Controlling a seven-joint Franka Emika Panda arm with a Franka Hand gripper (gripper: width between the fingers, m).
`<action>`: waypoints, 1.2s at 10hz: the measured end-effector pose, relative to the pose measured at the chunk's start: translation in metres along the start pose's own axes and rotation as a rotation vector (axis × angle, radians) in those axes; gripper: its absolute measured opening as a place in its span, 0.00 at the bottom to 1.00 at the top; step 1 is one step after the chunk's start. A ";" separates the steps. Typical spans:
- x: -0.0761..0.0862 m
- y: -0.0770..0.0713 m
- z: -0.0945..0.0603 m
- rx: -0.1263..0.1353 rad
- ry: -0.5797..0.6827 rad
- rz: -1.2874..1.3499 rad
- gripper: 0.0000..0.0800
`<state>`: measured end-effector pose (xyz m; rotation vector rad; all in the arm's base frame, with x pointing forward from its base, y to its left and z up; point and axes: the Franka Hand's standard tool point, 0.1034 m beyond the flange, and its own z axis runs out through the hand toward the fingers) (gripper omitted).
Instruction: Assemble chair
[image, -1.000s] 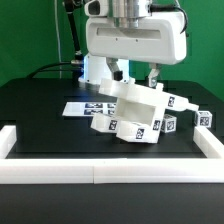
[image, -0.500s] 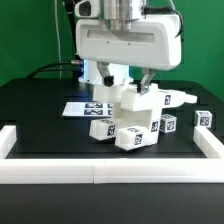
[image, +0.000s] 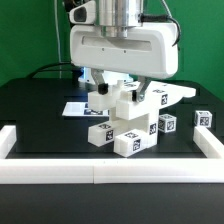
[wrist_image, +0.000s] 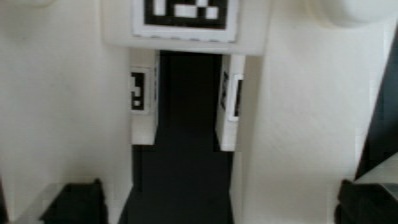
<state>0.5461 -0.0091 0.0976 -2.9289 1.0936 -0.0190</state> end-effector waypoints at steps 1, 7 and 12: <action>0.000 0.000 0.000 0.001 0.000 0.000 0.81; -0.023 -0.020 -0.041 0.054 -0.027 0.020 0.81; -0.093 -0.066 -0.046 0.051 -0.039 0.106 0.81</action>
Offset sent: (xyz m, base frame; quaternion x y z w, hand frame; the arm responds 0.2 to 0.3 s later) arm -0.0109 0.0112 0.0284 0.0020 -0.0291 0.0157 0.9995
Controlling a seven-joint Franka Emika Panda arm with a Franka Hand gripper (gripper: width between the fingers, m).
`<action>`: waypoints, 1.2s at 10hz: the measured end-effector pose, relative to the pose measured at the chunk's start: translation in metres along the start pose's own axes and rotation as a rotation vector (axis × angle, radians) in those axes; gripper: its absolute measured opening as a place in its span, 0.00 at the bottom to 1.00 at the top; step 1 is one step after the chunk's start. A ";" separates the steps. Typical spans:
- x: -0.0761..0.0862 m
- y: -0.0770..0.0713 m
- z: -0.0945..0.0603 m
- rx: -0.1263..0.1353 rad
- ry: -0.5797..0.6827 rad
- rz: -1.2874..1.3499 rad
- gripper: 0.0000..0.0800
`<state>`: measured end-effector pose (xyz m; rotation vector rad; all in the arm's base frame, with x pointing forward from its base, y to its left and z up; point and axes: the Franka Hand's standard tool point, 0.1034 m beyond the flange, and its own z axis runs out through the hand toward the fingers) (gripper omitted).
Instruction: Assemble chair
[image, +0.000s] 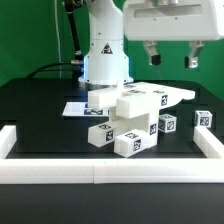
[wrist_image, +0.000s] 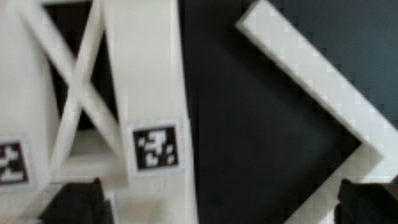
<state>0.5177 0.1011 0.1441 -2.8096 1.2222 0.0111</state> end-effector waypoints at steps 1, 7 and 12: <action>0.001 -0.001 0.001 0.002 -0.002 -0.001 0.81; -0.051 -0.001 0.019 -0.024 -0.018 0.110 0.81; -0.083 -0.009 0.045 -0.043 -0.001 0.121 0.81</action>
Offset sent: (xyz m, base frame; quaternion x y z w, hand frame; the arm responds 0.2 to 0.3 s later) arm -0.0250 0.0103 -0.0135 -0.0124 -0.0166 0.1068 0.9941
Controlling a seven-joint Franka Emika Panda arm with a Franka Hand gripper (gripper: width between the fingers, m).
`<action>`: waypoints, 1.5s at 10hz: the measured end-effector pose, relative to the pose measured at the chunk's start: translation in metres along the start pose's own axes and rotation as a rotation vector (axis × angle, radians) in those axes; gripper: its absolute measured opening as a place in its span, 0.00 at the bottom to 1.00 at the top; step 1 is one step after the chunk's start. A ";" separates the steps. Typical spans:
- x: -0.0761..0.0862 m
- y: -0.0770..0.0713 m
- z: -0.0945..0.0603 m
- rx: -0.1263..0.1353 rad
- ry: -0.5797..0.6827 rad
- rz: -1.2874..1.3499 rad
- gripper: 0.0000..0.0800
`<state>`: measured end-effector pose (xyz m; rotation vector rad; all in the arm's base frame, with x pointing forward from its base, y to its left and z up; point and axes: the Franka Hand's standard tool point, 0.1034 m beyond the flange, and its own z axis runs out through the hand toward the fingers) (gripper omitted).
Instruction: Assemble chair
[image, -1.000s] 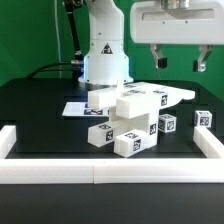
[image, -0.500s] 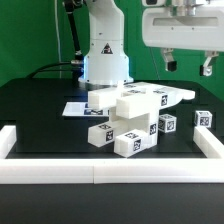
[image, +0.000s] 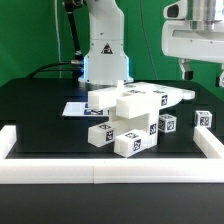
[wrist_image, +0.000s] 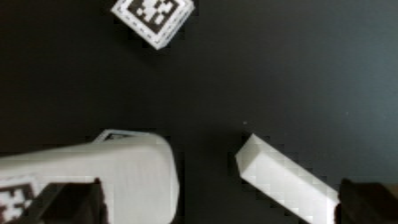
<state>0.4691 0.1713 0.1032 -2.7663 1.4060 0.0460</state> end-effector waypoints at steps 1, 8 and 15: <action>0.000 0.000 0.004 -0.013 -0.001 -0.003 0.81; -0.028 0.005 0.019 -0.018 0.008 -0.008 0.81; -0.011 0.017 0.037 -0.045 0.024 -0.082 0.81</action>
Offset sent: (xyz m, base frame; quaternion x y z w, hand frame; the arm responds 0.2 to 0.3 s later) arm 0.0000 0.0000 0.0000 0.0000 0.0000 0.0000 1.0000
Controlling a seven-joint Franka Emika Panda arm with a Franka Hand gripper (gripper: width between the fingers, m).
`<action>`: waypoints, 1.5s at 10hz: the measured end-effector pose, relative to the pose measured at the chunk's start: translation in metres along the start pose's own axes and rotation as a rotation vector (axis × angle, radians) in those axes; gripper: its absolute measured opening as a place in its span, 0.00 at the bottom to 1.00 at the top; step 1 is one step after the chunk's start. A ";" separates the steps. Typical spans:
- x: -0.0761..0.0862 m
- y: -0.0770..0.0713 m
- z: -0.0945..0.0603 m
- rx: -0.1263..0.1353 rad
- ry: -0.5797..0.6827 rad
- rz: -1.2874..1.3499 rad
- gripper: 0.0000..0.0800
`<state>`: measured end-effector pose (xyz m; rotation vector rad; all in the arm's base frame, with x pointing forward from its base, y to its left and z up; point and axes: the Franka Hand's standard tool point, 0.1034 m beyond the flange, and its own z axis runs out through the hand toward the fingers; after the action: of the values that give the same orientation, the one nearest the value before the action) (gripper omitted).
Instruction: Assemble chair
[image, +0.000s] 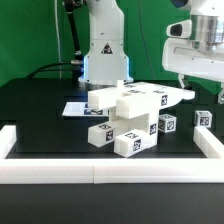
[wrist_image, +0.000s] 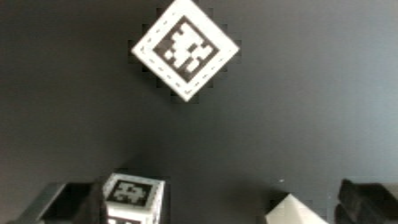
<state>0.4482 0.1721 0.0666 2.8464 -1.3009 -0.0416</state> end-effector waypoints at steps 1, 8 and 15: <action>0.004 0.002 0.001 -0.003 0.001 -0.012 0.81; 0.047 0.006 -0.002 0.003 0.022 -0.089 0.81; 0.062 0.007 -0.002 0.006 0.031 -0.089 0.81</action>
Offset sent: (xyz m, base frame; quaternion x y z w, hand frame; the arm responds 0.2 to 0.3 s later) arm 0.0103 -0.0170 0.0040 -0.0079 0.0025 -0.0265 0.9996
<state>0.4837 0.1201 0.0678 2.8959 -1.1703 0.0048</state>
